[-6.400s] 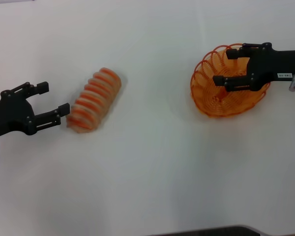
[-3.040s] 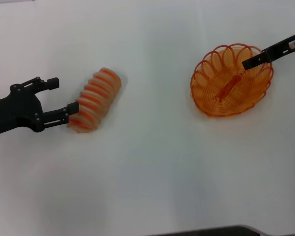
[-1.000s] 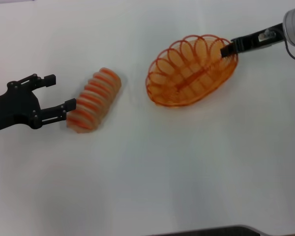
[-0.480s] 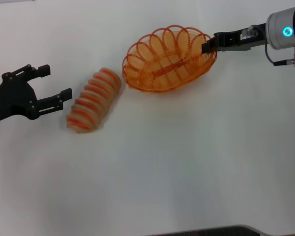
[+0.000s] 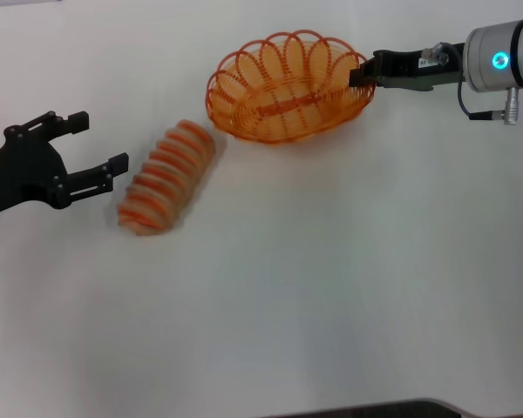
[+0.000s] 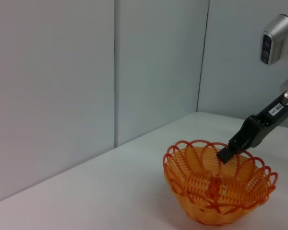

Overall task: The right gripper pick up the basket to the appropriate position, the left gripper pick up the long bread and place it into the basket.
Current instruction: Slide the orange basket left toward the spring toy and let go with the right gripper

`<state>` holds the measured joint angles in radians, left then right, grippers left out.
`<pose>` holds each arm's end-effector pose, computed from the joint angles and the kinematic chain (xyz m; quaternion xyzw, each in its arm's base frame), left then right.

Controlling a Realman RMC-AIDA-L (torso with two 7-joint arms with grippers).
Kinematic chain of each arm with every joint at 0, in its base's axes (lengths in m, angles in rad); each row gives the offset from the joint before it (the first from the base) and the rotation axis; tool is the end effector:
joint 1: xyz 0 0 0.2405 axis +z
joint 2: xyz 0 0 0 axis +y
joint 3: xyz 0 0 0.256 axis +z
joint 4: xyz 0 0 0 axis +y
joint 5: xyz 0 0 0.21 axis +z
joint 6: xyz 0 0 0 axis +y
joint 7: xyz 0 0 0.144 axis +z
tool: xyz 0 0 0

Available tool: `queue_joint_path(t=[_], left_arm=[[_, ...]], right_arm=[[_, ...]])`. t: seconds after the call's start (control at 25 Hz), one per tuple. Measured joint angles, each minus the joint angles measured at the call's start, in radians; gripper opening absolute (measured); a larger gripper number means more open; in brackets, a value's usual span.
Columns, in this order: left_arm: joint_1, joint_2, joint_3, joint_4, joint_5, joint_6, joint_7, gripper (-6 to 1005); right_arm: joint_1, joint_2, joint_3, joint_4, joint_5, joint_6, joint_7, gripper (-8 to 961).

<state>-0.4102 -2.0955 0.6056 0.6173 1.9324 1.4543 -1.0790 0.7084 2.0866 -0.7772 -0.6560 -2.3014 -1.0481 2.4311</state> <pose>-0.3079 0.3097 0.0031 -0.9225 -0.1745 -0.2341 0.2523 0.2627 0.4101 -0.0120 -0.7582 0.5952 0.1413 0.2258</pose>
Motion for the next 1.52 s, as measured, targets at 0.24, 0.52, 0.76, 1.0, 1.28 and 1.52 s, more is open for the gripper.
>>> queue_joint_path(t=[0.24, 0.52, 0.76, 1.0, 1.28, 1.52], left_arm=[[-0.002, -0.005, 0.000, 0.001, 0.000, -0.019, 0.006, 842], [-0.005, -0.005, 0.000, 0.002, 0.000, -0.022, 0.007, 841], [-0.002, -0.005, 0.000, 0.005, 0.000, -0.026, 0.007, 841], [-0.001, -0.011, 0.001, 0.009, 0.000, -0.033, 0.009, 841], [0.002, -0.014, 0.002, 0.009, 0.002, -0.039, 0.011, 842], [0.003, -0.016, 0.002, 0.009, 0.001, -0.039, 0.014, 841]], right_arm=[[-0.003, 0.000, -0.007, 0.035, 0.052, 0.029, -0.014, 93], [-0.003, 0.000, -0.008, 0.068, 0.090, 0.037, -0.012, 93], [0.000, 0.001, -0.008, 0.101, 0.125, 0.040, -0.011, 94], [-0.002, 0.003, -0.007, 0.124, 0.145, 0.041, -0.007, 94], [-0.005, 0.003, -0.008, 0.138, 0.145, 0.039, -0.001, 94], [-0.023, 0.000, -0.007, 0.139, 0.143, 0.046, 0.006, 94]])
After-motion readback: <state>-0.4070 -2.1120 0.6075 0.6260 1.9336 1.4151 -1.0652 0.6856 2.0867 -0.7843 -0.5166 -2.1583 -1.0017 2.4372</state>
